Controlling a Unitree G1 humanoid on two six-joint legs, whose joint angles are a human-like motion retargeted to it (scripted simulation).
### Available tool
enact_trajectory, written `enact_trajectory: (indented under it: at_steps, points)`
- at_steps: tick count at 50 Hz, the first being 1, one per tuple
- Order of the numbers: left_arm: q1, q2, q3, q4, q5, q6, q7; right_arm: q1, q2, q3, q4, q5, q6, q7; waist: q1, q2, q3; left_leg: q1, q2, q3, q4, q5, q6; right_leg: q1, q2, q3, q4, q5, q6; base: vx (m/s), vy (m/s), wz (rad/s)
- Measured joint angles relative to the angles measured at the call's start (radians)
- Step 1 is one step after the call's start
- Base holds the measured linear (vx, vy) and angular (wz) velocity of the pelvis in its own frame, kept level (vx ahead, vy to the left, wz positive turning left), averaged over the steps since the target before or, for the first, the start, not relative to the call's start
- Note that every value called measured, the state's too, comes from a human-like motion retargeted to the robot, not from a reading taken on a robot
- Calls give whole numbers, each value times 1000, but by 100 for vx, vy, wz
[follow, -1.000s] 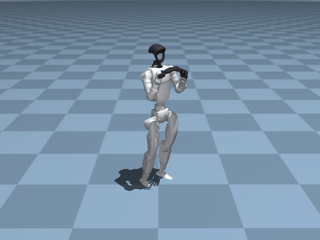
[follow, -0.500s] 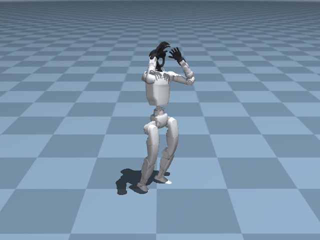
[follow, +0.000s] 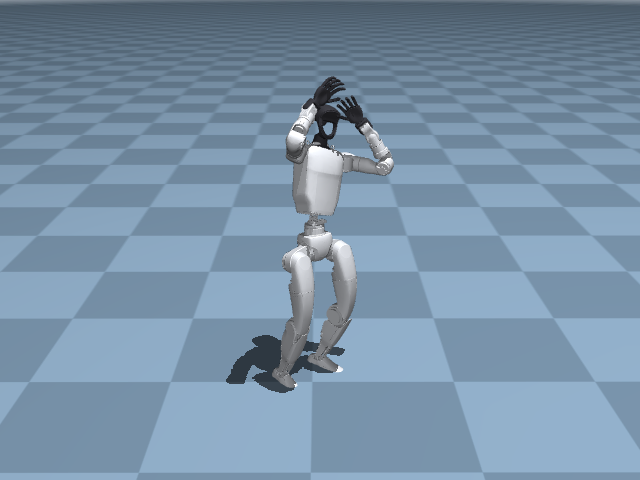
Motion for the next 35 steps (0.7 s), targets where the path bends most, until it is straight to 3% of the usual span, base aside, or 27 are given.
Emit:
enact_trajectory:
  at_steps: [20, 28, 35]
  points:
    - [14, -11, 51, 10, -49, 3, 17, 0, -63, 12, 30, 0, 25, 6, -22, -24, -22, -37, 27, 20, 24, 2, 9, -47, 28, 35, 6, 11, 4, 0, 0, 0]
    - [96, -11, 157, 20, -99, 7, 28, 48, -43, -71, 49, -23, 48, -34, -35, 19, -23, -49, 32, 29, 17, 10, 17, -68, 35, 48, 2, 8, 9, 0, 0, 0]
    - [234, -125, 166, -15, -177, -18, 39, 211, 87, -200, 24, -46, 54, -87, -54, 75, -11, -62, 39, 33, 27, 9, 31, -87, 43, 54, 8, -10, 10, -2, -4, -11]
